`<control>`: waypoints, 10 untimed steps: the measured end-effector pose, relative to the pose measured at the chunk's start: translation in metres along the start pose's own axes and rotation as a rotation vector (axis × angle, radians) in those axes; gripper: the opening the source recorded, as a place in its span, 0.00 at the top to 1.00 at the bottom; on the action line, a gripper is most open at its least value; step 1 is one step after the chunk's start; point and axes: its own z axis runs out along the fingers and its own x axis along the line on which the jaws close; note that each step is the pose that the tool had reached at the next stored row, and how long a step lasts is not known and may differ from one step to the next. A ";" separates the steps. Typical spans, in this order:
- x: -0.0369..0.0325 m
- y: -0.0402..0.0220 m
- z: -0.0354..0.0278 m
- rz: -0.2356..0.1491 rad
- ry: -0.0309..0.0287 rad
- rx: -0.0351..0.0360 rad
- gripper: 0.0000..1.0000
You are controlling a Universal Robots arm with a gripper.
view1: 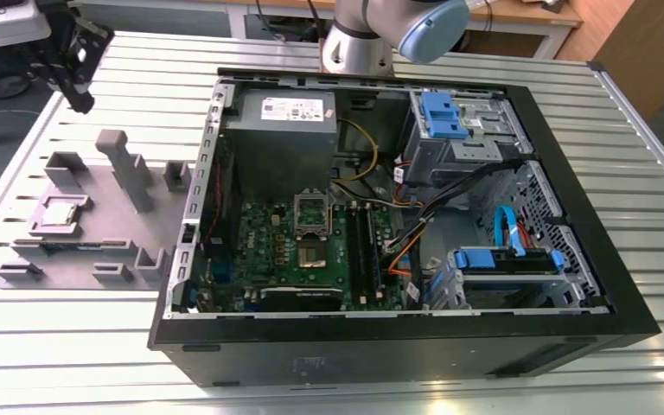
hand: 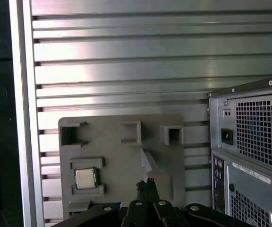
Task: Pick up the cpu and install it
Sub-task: 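Reach for the cpu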
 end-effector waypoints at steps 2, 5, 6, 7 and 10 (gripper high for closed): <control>0.0001 0.0000 0.0007 0.000 -0.0001 -0.0001 0.89; 0.0004 -0.0001 0.0020 0.000 -0.0001 -0.0001 0.89; 0.0006 -0.0001 0.0025 0.000 -0.0001 0.0000 0.89; 0.0008 -0.0001 0.0032 0.000 -0.0001 -0.0001 0.89; 0.0014 -0.0002 0.0054 0.000 -0.0001 0.0000 0.89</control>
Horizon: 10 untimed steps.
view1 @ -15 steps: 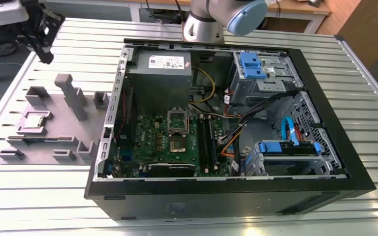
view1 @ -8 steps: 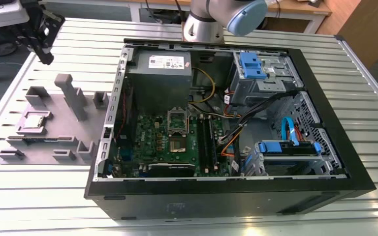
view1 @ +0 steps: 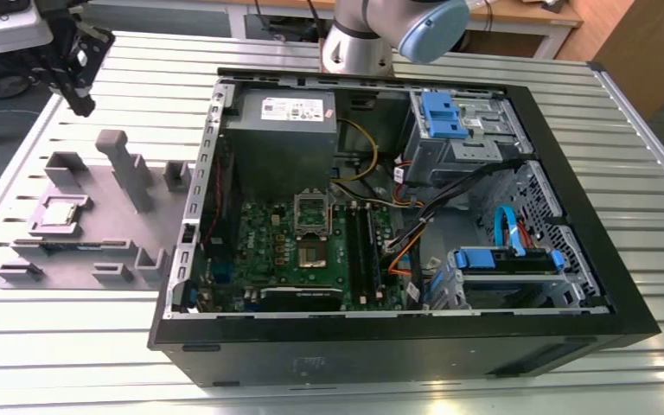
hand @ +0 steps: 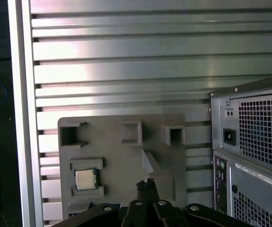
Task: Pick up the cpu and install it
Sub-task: 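Reach for the cpu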
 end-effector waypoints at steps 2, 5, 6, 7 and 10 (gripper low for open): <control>0.0006 -0.0001 0.0016 0.000 0.0001 0.0000 0.89; 0.0022 -0.0006 0.0045 0.000 0.0002 0.0002 0.89; 0.0028 -0.0009 0.0055 0.000 0.0002 0.0001 0.89; 0.0035 -0.0012 0.0065 0.000 0.0001 0.0001 0.89; 0.0058 -0.0024 0.0089 0.000 0.0001 0.0000 0.89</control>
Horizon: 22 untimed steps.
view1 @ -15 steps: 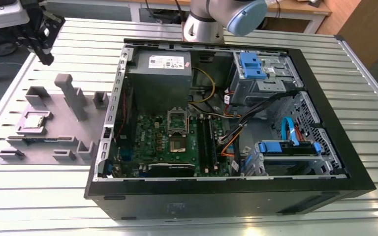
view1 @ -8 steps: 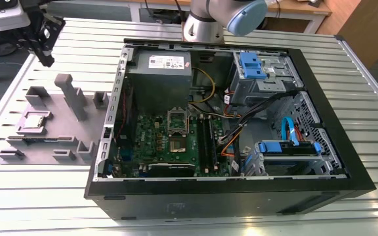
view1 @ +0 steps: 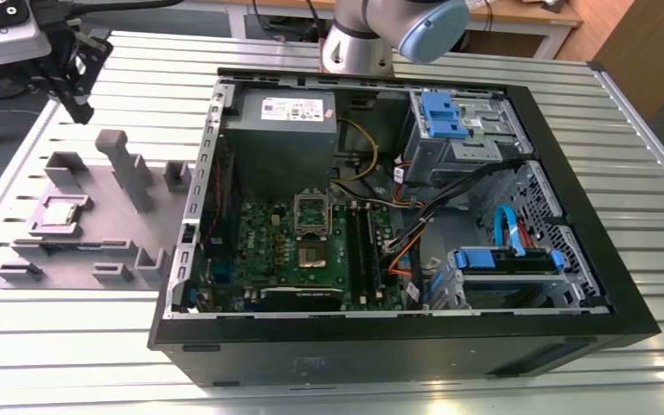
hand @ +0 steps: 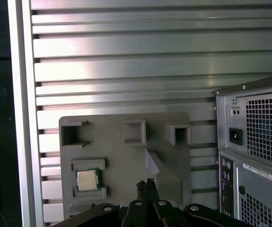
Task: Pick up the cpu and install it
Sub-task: 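Reach for the cpu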
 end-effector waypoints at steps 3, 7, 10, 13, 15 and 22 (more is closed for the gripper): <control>0.0033 -0.0012 0.0022 0.000 -0.0001 0.0000 0.89; 0.0082 -0.0032 0.0047 0.000 -0.0001 0.0000 0.89; 0.0122 -0.0050 0.0069 0.000 0.0000 0.0000 0.89; 0.0155 -0.0070 0.0093 0.000 -0.0001 -0.0001 0.89; 0.0173 -0.0083 0.0107 0.000 0.0000 0.0000 0.89; 0.0243 -0.0118 0.0150 0.000 0.0000 0.0000 0.89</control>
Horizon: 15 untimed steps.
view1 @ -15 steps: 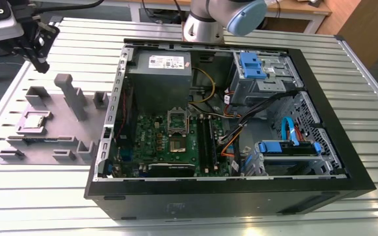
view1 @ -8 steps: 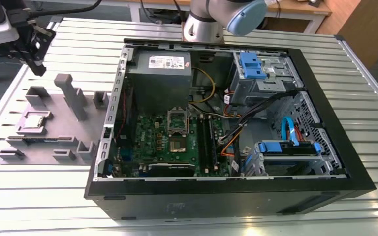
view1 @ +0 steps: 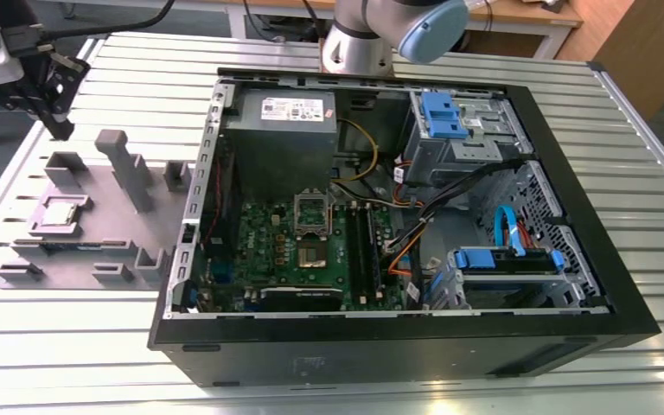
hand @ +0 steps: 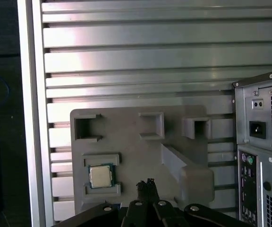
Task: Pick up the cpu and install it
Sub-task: 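Reach for the cpu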
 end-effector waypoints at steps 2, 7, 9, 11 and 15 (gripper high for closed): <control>0.0017 -0.0009 0.0011 0.000 0.0000 0.0000 0.89; 0.0042 -0.0029 0.0048 0.000 -0.0001 -0.0001 0.89; 0.0047 -0.0038 0.0063 0.000 0.0000 0.0000 0.89; 0.0052 -0.0047 0.0076 0.000 0.0000 0.0000 0.89; 0.0061 -0.0066 0.0100 0.000 0.0000 0.0001 0.89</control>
